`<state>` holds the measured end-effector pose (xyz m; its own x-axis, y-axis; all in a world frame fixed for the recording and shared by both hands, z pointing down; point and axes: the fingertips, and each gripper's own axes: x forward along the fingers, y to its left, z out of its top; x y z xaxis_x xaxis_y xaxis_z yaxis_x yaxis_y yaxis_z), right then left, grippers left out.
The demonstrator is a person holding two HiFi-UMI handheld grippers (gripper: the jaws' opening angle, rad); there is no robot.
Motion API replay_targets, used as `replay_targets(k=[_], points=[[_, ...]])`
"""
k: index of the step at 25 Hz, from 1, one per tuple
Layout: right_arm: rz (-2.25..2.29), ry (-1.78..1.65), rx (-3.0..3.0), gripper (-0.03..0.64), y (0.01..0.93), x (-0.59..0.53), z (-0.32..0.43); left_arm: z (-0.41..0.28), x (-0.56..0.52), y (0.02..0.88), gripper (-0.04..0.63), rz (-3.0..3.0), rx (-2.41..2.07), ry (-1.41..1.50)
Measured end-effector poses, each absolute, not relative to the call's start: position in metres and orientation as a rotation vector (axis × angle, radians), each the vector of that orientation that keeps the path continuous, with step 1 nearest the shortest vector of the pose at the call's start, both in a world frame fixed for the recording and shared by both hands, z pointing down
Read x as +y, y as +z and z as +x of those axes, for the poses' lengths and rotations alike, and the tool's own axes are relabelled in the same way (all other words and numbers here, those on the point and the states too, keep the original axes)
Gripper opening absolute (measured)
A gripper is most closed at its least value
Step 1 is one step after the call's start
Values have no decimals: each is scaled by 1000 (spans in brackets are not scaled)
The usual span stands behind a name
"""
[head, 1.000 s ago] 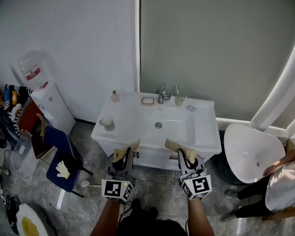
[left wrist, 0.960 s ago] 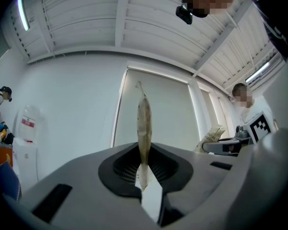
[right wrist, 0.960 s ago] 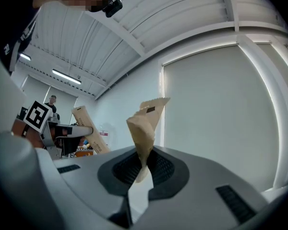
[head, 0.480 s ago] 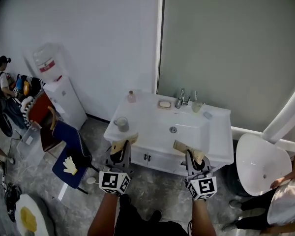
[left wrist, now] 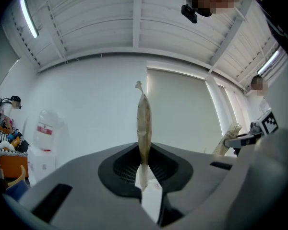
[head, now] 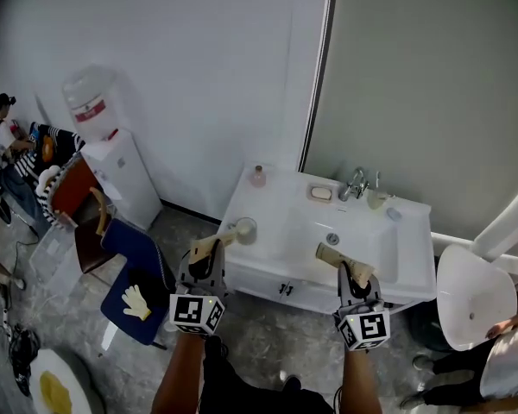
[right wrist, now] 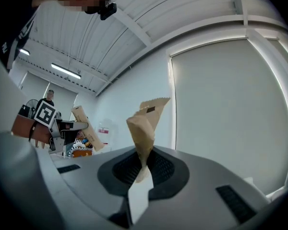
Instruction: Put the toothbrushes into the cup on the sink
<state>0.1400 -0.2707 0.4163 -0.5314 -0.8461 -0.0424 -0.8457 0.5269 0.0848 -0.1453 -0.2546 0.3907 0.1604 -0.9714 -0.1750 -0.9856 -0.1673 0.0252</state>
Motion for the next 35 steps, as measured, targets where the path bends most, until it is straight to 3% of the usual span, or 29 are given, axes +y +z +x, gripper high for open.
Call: replay_targets(k=[6, 11, 35], points=[[1588, -117, -2726, 46, 414, -310, 29, -255, -307, 386, 58, -2385, 1894, 214], [1637, -127, -2689, 47, 409, -333, -34, -294, -338, 384, 58, -2482, 1785, 191], [1514, -84, -2686, 46, 489, -398, -78, -262, -401, 459, 58, -2610, 1682, 163]])
